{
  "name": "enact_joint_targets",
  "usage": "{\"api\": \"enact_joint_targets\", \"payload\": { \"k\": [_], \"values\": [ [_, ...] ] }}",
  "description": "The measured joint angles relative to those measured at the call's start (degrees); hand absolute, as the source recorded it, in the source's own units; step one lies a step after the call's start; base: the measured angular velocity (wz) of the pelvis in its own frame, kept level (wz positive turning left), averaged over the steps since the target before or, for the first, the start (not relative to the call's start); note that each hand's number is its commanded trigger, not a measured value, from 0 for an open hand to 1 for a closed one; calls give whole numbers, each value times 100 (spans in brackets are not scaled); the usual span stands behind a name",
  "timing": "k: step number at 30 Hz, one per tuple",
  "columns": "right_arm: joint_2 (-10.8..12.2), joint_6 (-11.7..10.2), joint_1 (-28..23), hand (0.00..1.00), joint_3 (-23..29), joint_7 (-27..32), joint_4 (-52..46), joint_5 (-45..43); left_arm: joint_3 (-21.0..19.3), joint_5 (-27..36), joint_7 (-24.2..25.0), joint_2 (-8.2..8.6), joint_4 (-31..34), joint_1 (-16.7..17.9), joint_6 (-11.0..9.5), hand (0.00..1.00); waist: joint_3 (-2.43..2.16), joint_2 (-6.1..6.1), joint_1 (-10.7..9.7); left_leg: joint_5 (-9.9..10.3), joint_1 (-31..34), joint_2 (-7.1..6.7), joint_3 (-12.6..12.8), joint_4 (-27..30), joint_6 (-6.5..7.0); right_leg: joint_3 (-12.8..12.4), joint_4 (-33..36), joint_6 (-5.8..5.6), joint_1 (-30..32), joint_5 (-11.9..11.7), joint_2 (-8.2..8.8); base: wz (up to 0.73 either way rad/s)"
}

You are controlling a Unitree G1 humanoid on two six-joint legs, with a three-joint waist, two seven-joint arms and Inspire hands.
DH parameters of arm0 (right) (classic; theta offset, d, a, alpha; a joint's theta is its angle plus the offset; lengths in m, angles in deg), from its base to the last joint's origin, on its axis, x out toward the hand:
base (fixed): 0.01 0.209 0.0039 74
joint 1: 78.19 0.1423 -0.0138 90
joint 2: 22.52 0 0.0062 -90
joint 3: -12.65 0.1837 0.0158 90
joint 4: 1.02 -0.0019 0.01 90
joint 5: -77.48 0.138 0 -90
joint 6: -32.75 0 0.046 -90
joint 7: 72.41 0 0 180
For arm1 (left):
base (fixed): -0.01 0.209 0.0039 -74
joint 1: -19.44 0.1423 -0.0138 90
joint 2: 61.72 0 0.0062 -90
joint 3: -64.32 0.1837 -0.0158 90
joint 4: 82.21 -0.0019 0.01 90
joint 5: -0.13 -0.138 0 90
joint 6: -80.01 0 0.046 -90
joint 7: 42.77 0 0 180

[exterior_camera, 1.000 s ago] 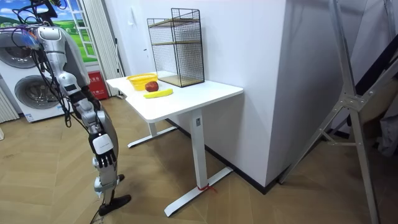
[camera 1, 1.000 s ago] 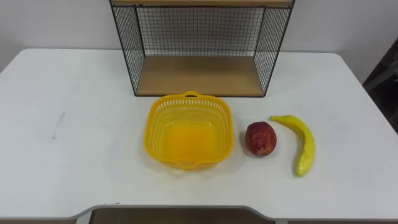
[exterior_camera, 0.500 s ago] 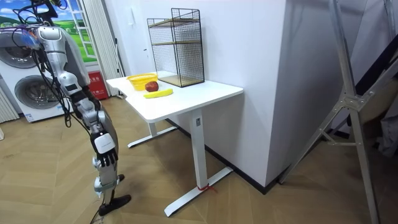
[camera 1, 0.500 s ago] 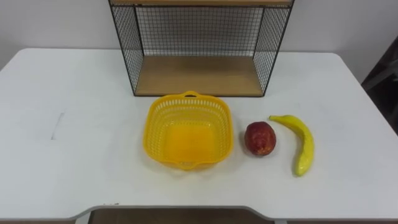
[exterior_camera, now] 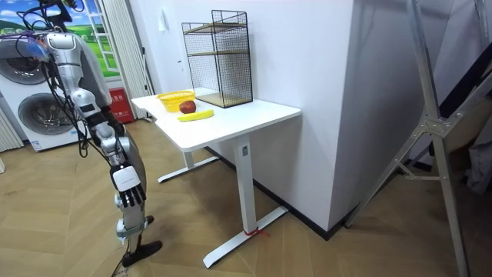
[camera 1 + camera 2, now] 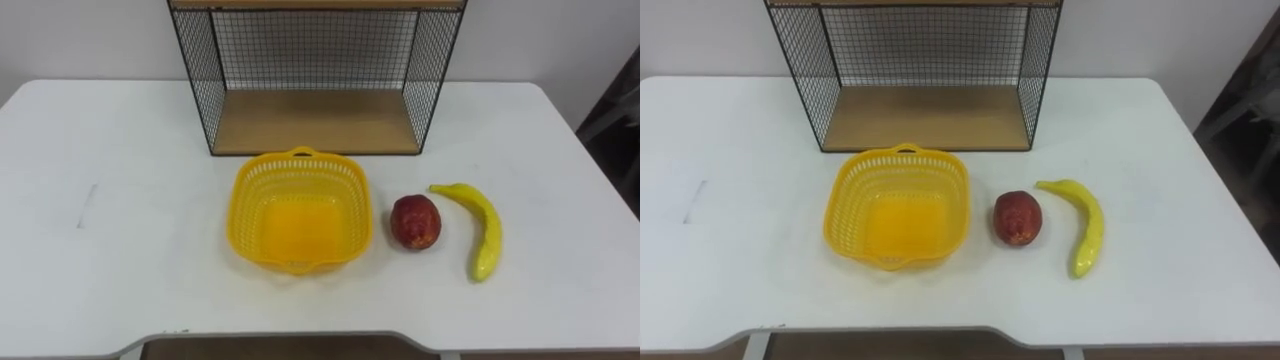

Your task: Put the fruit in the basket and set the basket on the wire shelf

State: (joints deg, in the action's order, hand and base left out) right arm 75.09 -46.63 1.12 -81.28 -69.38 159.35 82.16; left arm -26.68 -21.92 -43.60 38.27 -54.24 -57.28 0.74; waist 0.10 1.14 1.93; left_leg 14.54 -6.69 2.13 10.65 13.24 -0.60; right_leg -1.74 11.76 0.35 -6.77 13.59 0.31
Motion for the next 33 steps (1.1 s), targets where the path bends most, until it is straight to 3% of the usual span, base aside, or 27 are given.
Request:
{"api": "enact_joint_targets", "payload": {
  "k": [4,9,11,16,24,31,33],
  "values": [
    [13,-39,-81,0,338,384,210,1341,-116,33,-44,-12,-65,-3,-119,0,14,-23,-52,0,-9,3,0,24,0,-16,8,0,-16,0,-3,0],
    [83,-455,-30,0,1129,834,6,3613,-169,429,-212,-5,-242,27,-245,0,32,-54,-239,0,-48,19,28,13,0,-113,8,0,-32,-1,-35,-4],
    [103,-579,46,0,1614,1158,-290,4680,-371,461,-259,-10,-231,114,-330,0,33,-56,-362,1,-70,18,31,-11,-1,-130,11,-1,-32,-2,-43,-5],
    [102,-941,147,0,2520,1899,-951,6272,-586,466,-385,-73,-198,170,-419,0,29,-54,-551,1,-54,8,22,-14,-1,-132,4,-4,-17,-3,-40,0],
    [84,-1610,181,0,3605,3556,-2249,6686,-710,564,-533,-295,146,300,-643,0,-3,-15,-791,-1,8,3,102,-10,0,-201,59,-6,102,-1,-43,-5],
    [14,-2025,264,0,3933,5012,-3606,6390,-792,556,-637,-302,287,332,-755,0,-16,39,-826,-11,130,-13,171,-2,17,-290,232,-26,339,22,-39,-8],
    [-177,-2187,321,0,3937,5435,-3901,6031,-791,559,-640,-302,315,365,-796,0,-20,59,-819,-21,155,-22,158,-2,33,-289,216,-45,353,11,-33,3]
  ]
}}
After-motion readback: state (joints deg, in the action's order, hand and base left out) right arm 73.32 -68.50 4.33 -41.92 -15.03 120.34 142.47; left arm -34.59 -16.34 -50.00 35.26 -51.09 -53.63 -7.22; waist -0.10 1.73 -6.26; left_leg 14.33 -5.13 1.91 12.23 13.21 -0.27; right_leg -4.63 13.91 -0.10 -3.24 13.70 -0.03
